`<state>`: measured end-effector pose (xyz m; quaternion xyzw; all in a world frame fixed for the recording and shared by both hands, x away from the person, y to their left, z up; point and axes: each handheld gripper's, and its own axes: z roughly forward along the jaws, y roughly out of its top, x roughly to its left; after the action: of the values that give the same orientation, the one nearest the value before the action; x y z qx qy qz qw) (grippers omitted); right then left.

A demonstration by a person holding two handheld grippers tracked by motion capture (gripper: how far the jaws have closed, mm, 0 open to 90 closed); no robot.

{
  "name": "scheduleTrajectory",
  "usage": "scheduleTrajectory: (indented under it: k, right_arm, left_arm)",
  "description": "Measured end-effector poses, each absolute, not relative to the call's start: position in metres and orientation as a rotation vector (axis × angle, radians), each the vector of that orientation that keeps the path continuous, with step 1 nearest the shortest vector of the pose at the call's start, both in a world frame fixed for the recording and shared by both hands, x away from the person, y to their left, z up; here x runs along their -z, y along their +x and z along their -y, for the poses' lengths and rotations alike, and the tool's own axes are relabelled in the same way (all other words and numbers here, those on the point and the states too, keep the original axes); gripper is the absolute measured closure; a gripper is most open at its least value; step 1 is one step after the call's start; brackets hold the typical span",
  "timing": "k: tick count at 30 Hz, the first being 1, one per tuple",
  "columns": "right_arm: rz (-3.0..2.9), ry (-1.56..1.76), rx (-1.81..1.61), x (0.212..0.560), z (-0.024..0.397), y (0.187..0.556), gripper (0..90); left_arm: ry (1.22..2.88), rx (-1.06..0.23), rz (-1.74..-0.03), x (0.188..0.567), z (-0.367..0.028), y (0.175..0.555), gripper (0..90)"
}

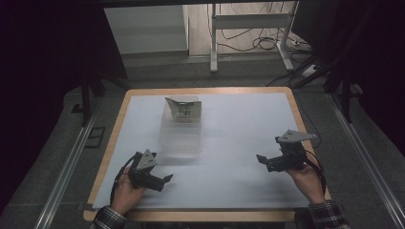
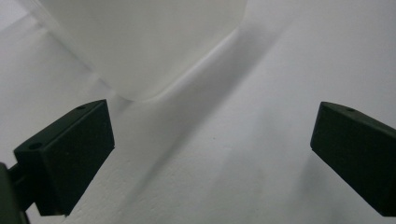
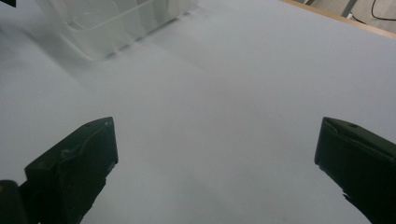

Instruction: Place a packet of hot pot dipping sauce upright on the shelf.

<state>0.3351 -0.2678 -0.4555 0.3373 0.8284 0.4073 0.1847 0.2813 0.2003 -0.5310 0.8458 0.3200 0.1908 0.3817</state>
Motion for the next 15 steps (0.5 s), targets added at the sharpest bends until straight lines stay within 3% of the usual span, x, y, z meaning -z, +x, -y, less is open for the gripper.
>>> scheduleTrajectory:
  k: [15]
  right_arm:
    - [-2.305, 1.034, -1.114, 0.475, 0.296, 0.317, 0.0]
  left_arm:
    - [2.162, -0.489, -0.813, 0.531, -0.200, 0.281, 0.0]
